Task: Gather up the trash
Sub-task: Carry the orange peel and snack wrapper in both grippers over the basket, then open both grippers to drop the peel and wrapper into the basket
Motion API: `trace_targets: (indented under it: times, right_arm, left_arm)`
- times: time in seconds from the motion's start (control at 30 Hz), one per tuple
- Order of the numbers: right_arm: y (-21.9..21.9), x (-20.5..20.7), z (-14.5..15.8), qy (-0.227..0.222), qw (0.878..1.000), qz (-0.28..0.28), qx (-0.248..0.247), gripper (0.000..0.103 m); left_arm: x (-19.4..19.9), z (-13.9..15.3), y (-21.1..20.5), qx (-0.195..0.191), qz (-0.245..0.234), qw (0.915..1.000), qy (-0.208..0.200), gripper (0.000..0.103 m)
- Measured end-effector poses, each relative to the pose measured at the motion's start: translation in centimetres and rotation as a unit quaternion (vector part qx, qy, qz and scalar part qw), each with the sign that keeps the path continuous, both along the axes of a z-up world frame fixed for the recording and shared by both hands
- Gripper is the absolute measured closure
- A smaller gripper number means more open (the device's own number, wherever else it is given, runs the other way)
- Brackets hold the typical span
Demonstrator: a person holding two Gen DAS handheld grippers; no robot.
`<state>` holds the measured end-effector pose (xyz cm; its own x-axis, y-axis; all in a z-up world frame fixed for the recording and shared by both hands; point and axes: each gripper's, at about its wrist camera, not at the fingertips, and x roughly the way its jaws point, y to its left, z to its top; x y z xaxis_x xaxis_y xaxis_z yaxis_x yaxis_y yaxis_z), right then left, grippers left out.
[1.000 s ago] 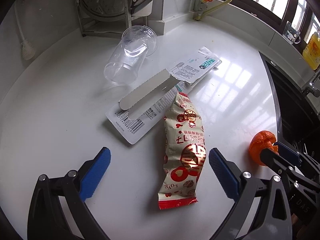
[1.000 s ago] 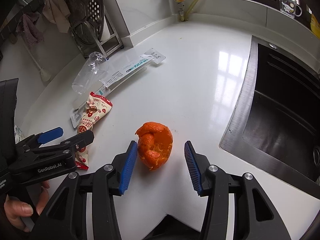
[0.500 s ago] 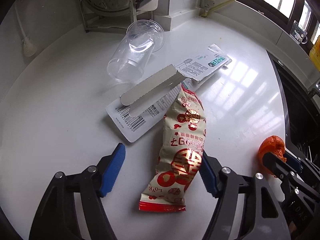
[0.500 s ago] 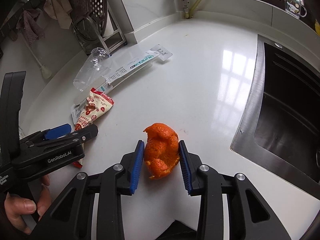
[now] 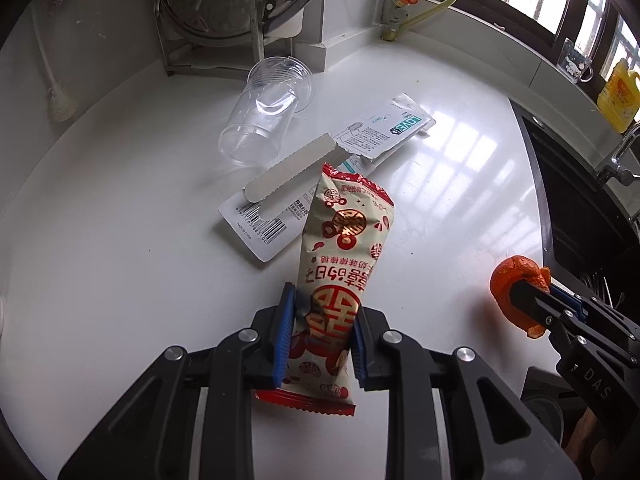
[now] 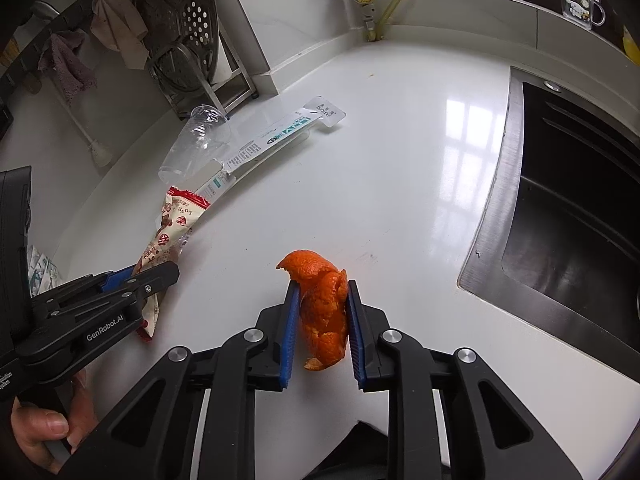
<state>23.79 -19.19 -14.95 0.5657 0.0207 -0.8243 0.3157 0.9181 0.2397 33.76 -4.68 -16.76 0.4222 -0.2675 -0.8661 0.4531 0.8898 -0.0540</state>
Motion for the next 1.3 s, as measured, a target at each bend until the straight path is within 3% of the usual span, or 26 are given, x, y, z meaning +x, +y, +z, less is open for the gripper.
trace_targets:
  times: [0.4, 0.7, 1.0, 1.3]
  right_arm:
    - [1.5, -3.9, 2.3, -0.016, 1.0, 0.011, 0.02, 0.082]
    - [1.9, -10.3, 5.2, -0.024, 0.999, 0.03, 0.02, 0.082]
    - [-0.1, -18.6, 6.0, -0.012, 0.999, 0.018, 0.023, 0.082]
    - [-2.3, -24.8, 3.8, 0.026, 0.999, 0.008, 0.035, 0.082]
  left_arm:
    - [-3.9, 2.5, 2.4, 0.002, -0.013, 0.9999, -0.011, 0.078]
    - [-10.3, 4.7, 2.3, 0.0, -0.029, 0.9993, -0.024, 0.078]
    - [-17.6, 5.6, -0.5, -0.006, -0.056, 0.9983, -0.013, 0.078]
    - [-23.8, 4.9, -4.3, 0.001, -0.091, 0.9959, -0.001, 0.078]
